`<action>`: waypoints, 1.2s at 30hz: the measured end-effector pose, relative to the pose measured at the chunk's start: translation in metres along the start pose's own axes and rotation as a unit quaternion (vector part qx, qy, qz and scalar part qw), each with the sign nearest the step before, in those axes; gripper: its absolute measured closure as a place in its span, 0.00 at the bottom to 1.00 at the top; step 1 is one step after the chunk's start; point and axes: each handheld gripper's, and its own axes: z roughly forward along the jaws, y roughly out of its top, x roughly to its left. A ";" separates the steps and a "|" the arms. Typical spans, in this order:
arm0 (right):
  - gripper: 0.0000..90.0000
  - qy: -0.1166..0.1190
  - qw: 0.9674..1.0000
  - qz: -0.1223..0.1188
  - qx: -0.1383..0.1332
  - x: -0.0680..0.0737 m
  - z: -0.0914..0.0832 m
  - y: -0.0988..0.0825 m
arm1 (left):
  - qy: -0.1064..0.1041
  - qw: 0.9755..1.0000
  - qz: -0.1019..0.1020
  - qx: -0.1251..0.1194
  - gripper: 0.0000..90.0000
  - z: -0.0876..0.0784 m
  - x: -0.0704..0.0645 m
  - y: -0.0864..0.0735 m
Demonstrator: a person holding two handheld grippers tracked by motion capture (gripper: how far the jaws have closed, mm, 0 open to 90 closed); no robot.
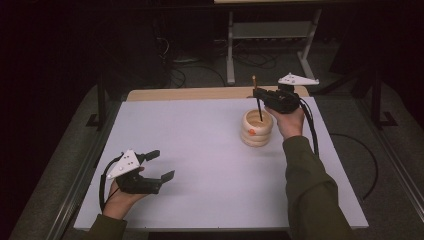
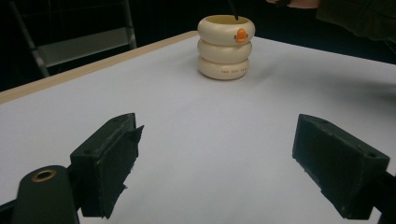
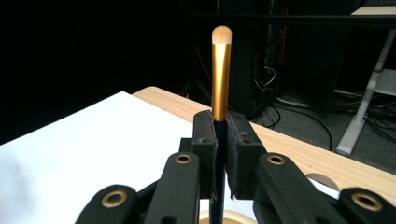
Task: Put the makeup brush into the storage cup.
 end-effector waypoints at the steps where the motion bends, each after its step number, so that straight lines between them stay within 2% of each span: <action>1: 0.92 0.001 1.000 0.001 0.001 -0.001 0.001 -0.001 | 0.000 1.000 0.000 0.000 0.15 0.000 0.000 0.000; 25: 0.91 -0.003 0.999 0.010 0.034 -0.007 0.016 -0.022 | 0.002 1.000 -0.001 -0.002 0.16 -0.001 0.001 0.000; 36: 0.91 -0.004 0.999 0.007 0.048 -0.006 0.018 -0.025 | 0.003 1.000 0.000 -0.003 0.16 -0.001 0.001 0.001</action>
